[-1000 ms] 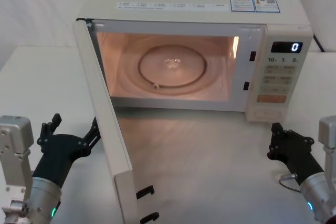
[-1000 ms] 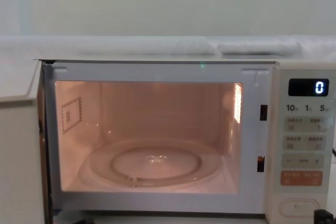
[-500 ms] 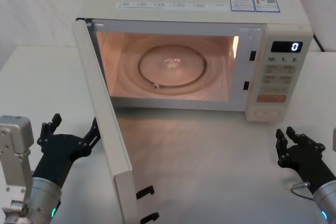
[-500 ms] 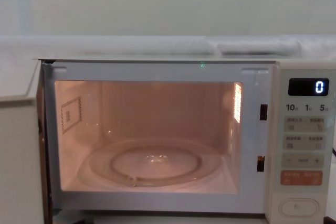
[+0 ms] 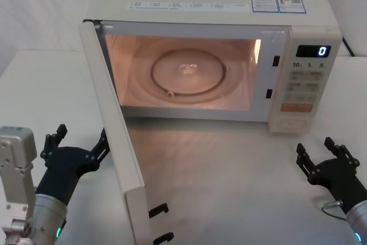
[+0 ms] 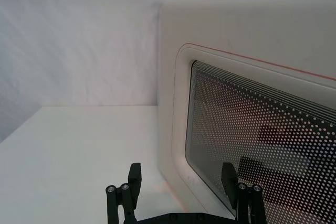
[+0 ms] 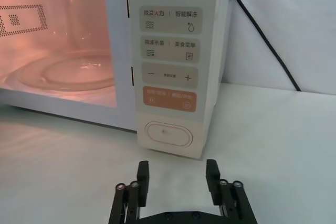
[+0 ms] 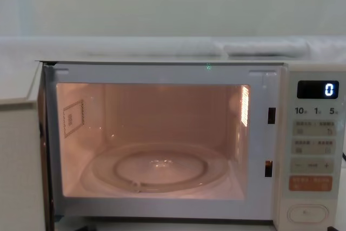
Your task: Press the button to open the microwave door with one hand; close the microwave door with the other hand.
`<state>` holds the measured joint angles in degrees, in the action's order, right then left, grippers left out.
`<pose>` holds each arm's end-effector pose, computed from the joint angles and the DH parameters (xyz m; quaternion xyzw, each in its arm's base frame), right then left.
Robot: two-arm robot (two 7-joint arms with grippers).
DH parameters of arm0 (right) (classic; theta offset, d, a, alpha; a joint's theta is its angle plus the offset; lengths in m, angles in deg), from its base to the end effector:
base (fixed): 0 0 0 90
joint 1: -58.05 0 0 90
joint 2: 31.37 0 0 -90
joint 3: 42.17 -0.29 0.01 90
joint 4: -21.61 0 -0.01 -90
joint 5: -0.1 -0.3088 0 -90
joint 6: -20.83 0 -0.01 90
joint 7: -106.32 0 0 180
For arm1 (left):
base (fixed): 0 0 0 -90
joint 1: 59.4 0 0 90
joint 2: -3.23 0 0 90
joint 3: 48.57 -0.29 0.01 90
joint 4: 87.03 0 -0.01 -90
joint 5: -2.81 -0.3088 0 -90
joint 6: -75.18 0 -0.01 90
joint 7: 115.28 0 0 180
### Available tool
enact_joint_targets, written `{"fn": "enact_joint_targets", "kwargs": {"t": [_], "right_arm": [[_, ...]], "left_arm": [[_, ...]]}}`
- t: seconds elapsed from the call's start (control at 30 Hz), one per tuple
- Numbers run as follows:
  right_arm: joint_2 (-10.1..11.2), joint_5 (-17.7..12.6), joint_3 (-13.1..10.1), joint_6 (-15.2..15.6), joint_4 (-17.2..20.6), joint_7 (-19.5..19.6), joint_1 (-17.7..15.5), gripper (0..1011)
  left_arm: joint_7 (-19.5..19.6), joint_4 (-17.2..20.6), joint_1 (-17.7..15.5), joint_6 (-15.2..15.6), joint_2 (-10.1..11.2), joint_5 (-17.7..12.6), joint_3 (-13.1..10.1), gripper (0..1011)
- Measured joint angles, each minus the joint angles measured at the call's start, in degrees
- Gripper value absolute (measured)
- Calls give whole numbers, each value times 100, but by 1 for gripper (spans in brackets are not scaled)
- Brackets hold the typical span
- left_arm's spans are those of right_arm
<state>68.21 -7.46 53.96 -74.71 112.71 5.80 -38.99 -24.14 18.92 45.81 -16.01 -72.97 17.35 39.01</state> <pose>0.2884 -0.0142 -0.3325 -0.0159 0.0018 -0.5953 0.8034 0.2530 0.0375 -0.2853 -0.0174 0.0065 0.6616 0.7496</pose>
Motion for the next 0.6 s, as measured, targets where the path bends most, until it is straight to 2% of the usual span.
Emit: {"fn": "enact_joint_targets", "kwargs": {"t": [0.03, 0.07, 0.13, 0.17, 0.2, 0.23, 0.27, 0.43, 0.6], "right_arm": [[0, 0, 0, 0, 0, 0, 0, 716], [1, 0, 0, 0, 0, 0, 0, 716], [2, 0, 1, 0, 0, 0, 0, 810], [2, 0, 1, 0, 0, 0, 0, 810], [2, 0, 1, 0, 0, 0, 0, 864], [2, 0, 1, 0, 0, 0, 0, 874], [2, 0, 2, 0, 0, 0, 0, 933], [2, 0, 4, 0, 0, 0, 0, 1002], [2, 0, 6, 1, 2, 0, 0, 1002]], "left_arm": [[0, 0, 0, 0, 0, 0, 0, 1001], [0, 0, 0, 0, 0, 0, 0, 1001], [0, 0, 0, 0, 0, 0, 0, 1001], [0, 0, 0, 0, 0, 0, 0, 1001], [0, 0, 0, 0, 0, 0, 0, 1001], [0, 0, 0, 0, 0, 0, 0, 1001], [0, 0, 0, 0, 0, 0, 0, 1001], [0, 0, 0, 0, 0, 0, 0, 1001], [0, 0, 0, 0, 0, 0, 0, 1001]]}}
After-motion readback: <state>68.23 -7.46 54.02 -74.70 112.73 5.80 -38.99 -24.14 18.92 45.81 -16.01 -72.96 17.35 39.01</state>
